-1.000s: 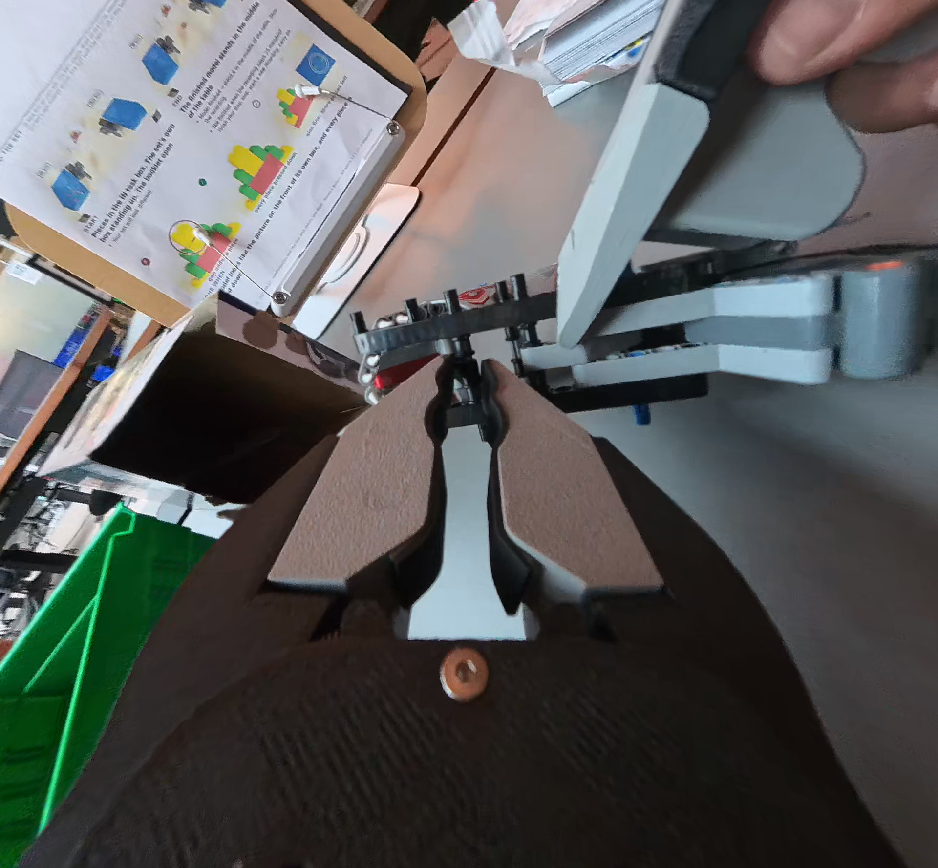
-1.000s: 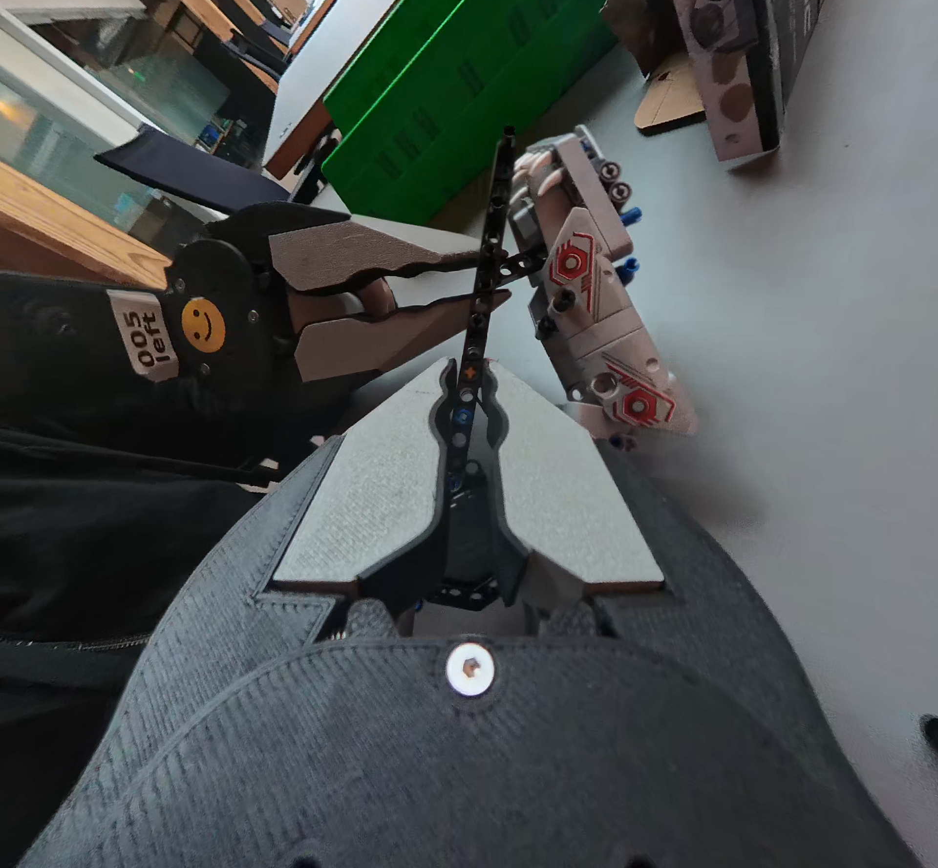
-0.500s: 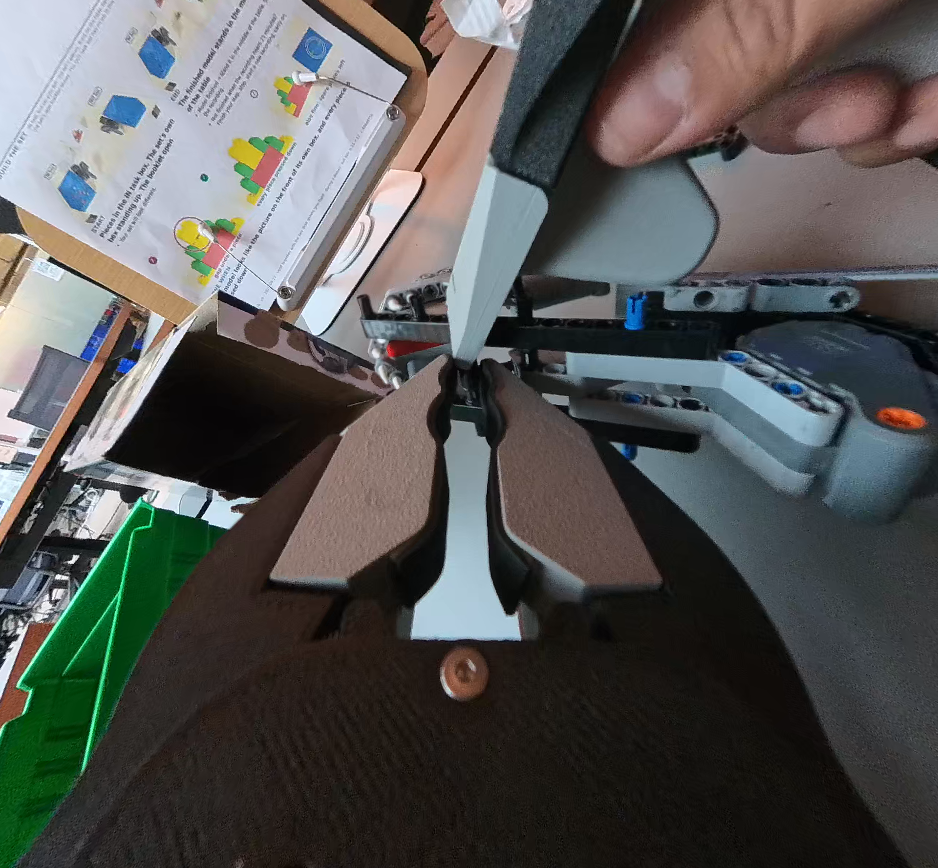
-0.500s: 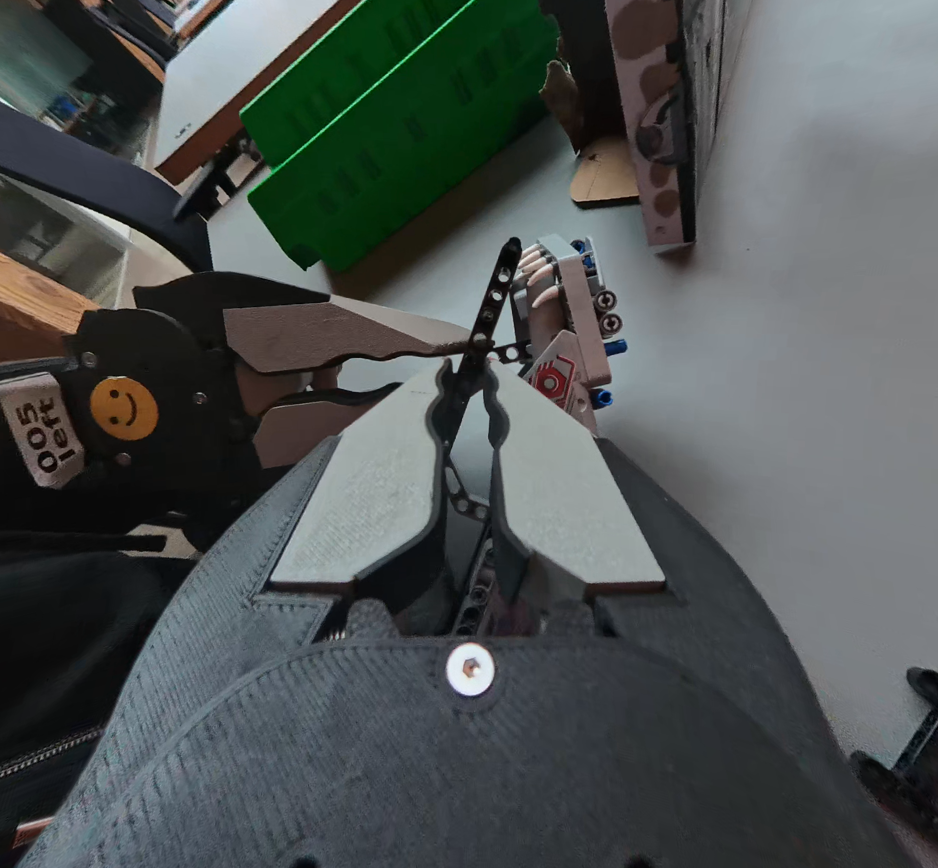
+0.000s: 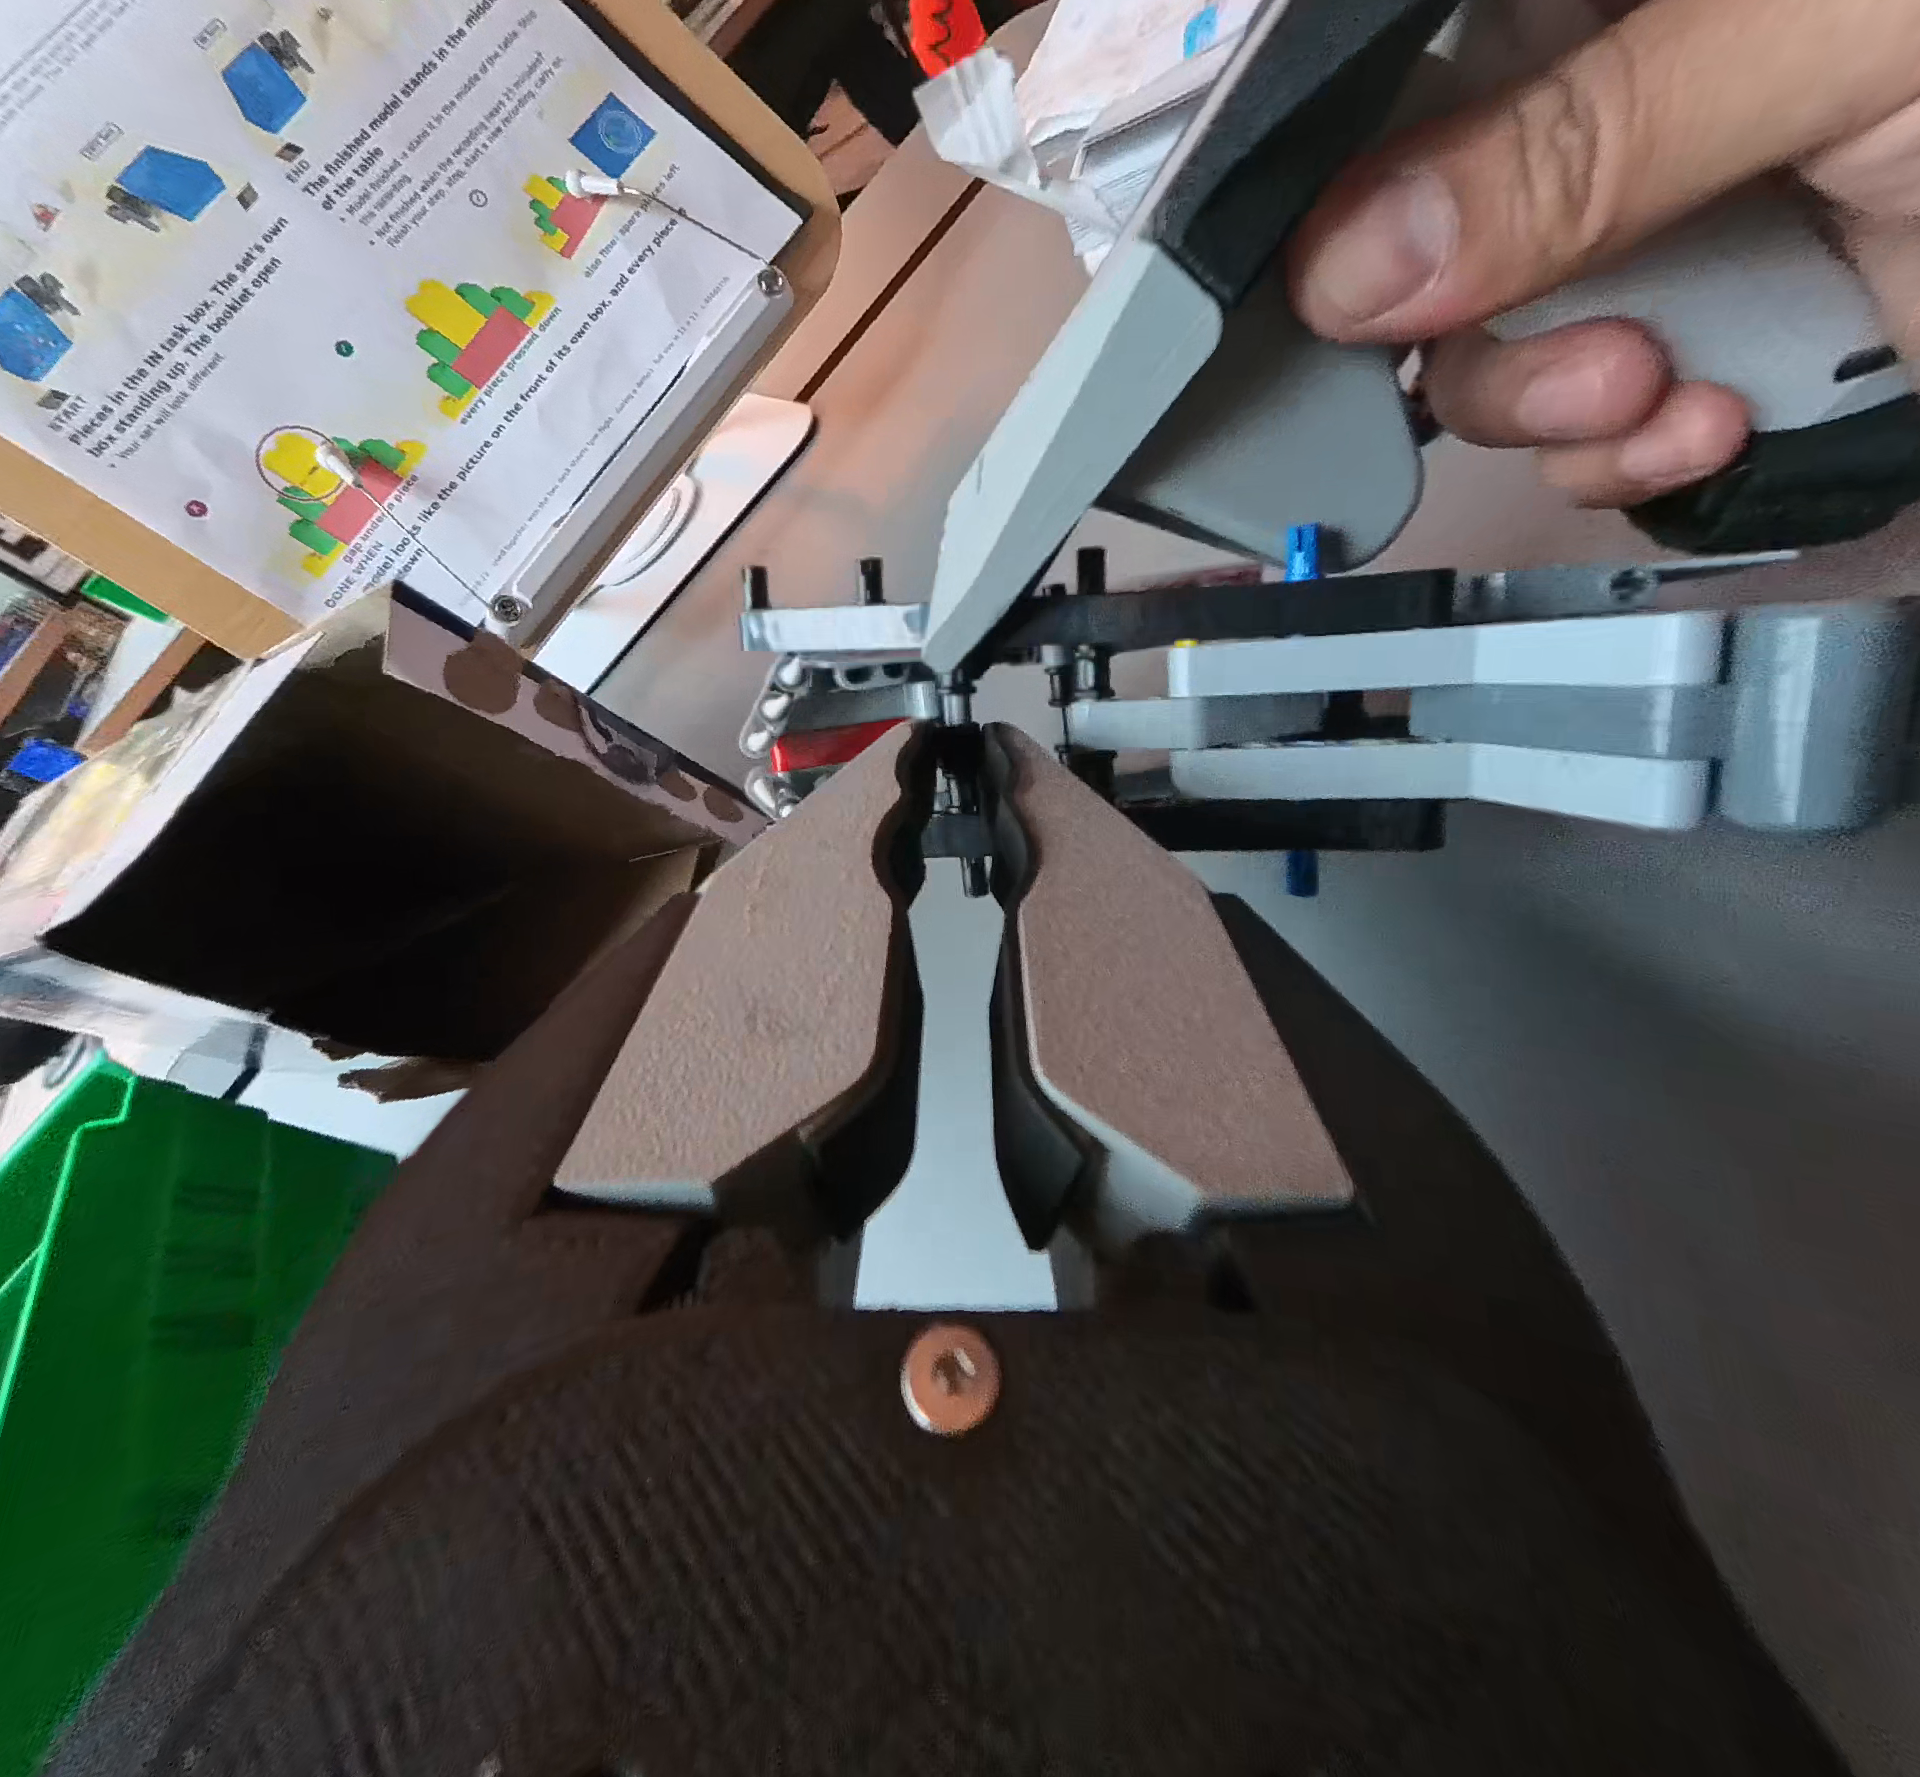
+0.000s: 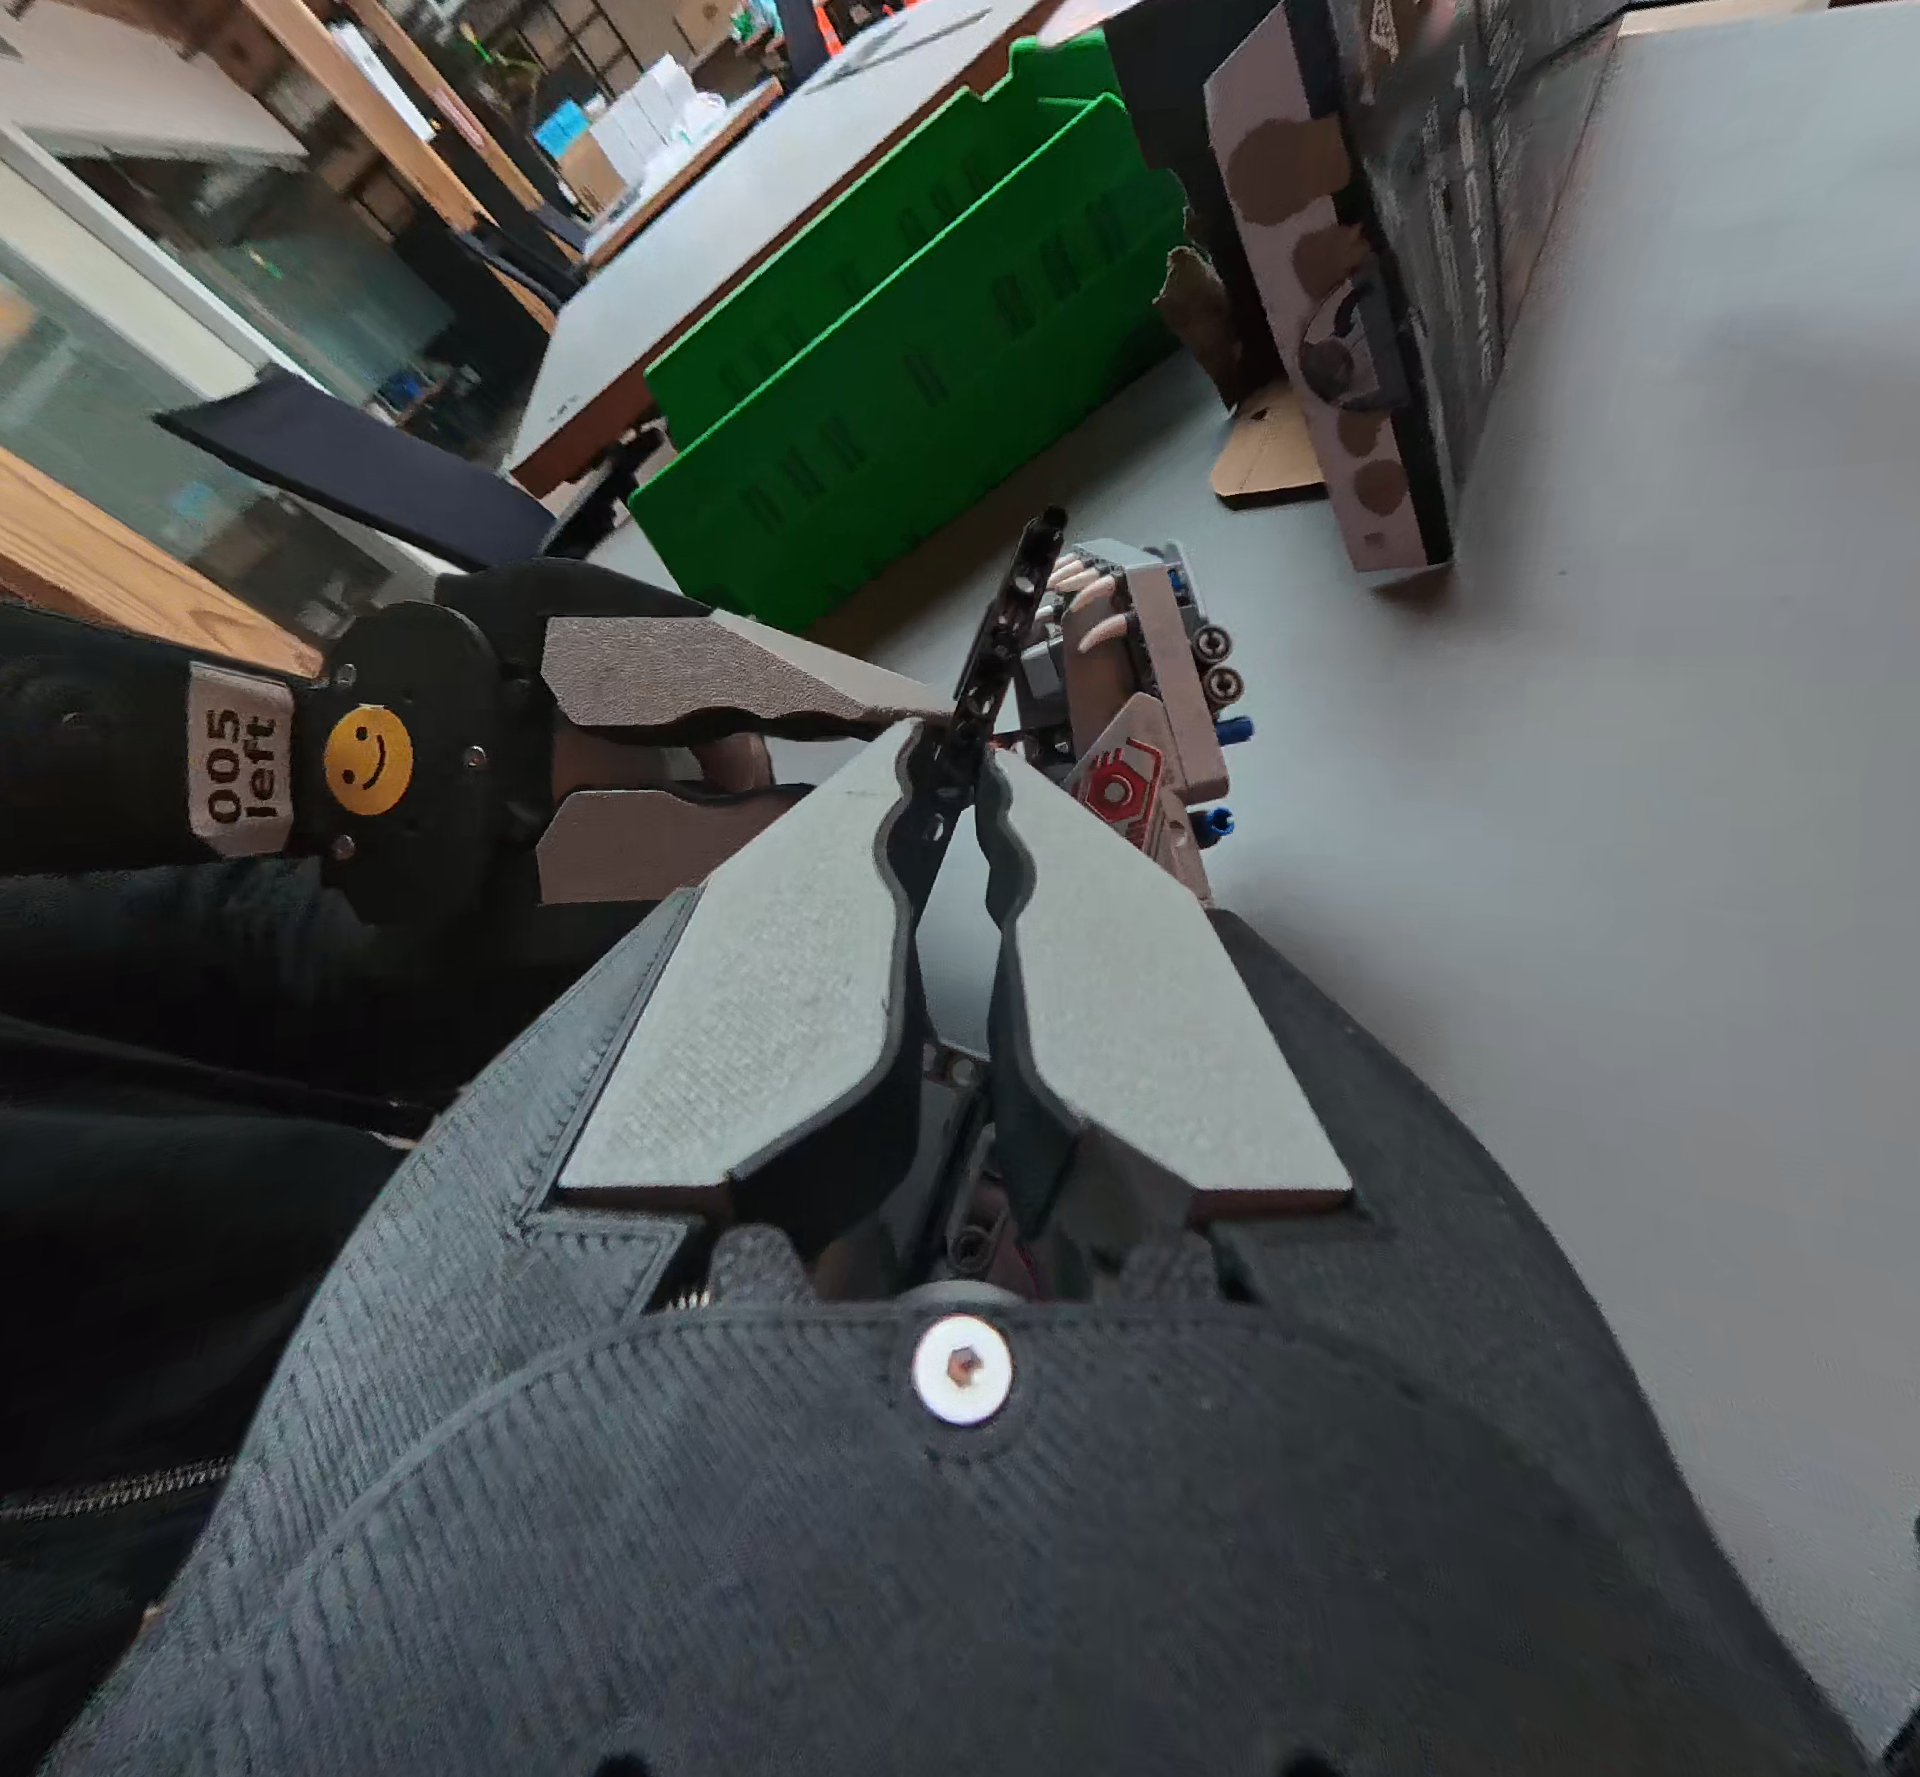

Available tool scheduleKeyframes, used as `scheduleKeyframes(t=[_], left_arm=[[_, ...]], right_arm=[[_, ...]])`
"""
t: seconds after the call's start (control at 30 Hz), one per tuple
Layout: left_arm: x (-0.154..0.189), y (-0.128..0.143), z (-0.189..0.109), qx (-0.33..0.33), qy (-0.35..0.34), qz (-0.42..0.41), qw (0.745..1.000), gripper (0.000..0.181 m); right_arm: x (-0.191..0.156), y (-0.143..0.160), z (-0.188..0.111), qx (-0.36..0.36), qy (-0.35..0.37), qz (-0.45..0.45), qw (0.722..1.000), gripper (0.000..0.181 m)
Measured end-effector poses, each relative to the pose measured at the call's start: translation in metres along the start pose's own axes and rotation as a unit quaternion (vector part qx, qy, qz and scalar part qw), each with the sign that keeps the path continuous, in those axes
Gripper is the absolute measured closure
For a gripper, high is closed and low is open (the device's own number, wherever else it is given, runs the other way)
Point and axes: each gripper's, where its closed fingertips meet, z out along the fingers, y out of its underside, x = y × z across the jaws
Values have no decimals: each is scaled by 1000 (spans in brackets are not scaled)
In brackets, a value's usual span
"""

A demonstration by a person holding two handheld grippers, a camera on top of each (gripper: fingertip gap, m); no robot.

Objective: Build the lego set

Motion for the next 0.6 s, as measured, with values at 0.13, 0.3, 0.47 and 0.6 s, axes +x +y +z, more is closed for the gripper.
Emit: scheduleKeyframes(t=[0.13,0.3,0.47,0.6], left_arm=[[-3,3,2,-8,-1,-7,1000,174],[-3,5,1,-6,3,-17,1000,174],[-6,13,9,-34,-5,-28,999,174],[3,24,16,-67,19,-32,997,174]], right_arm=[[4,-9,-9,30,9,-5,1000,179],[2,-10,-9,25,5,-17,1000,178],[2,-1,6,-1,-1,6,1000,175],[3,4,0,-34,12,5,999,165]])
